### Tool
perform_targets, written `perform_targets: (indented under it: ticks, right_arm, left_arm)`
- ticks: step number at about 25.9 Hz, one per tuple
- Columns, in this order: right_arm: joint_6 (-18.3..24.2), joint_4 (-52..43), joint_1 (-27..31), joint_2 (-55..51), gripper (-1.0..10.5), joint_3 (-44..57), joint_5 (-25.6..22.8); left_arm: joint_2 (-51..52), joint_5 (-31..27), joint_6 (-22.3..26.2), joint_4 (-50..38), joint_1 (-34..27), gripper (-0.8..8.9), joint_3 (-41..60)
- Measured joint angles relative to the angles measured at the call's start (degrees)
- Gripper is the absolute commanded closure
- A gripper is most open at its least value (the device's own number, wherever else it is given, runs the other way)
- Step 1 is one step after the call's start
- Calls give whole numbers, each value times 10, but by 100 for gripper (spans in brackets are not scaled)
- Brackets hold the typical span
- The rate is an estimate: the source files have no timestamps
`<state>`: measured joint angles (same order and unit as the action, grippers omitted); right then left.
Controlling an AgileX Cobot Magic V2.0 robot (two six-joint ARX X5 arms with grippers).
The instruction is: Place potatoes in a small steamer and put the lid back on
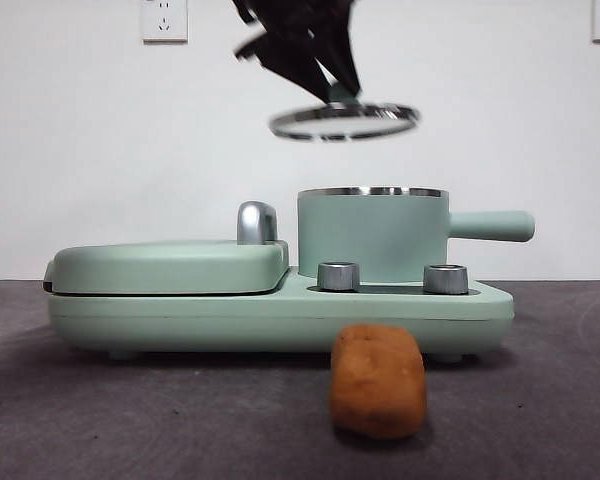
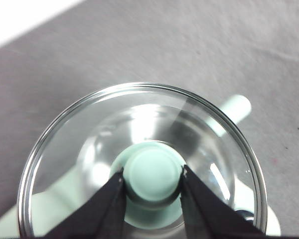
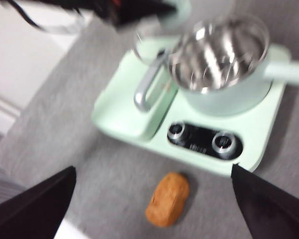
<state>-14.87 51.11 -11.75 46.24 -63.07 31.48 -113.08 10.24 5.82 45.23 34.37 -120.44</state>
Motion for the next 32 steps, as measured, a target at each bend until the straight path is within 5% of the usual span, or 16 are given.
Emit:
perform_targets:
  ticks: [9,16,32]
  right_arm:
    - [-109,-33,-259,192,450,0,-206]
    - [-138,-38,-318,300,450,0,-250]
    - [-146,-55,-352,462,451,0,-253]
  left_arm:
    - [68,0,6,54,-93,796,-1]
    - [75,-1,6,74,-148,796,-1]
    - [75,0,6,82,-186,796,-1]
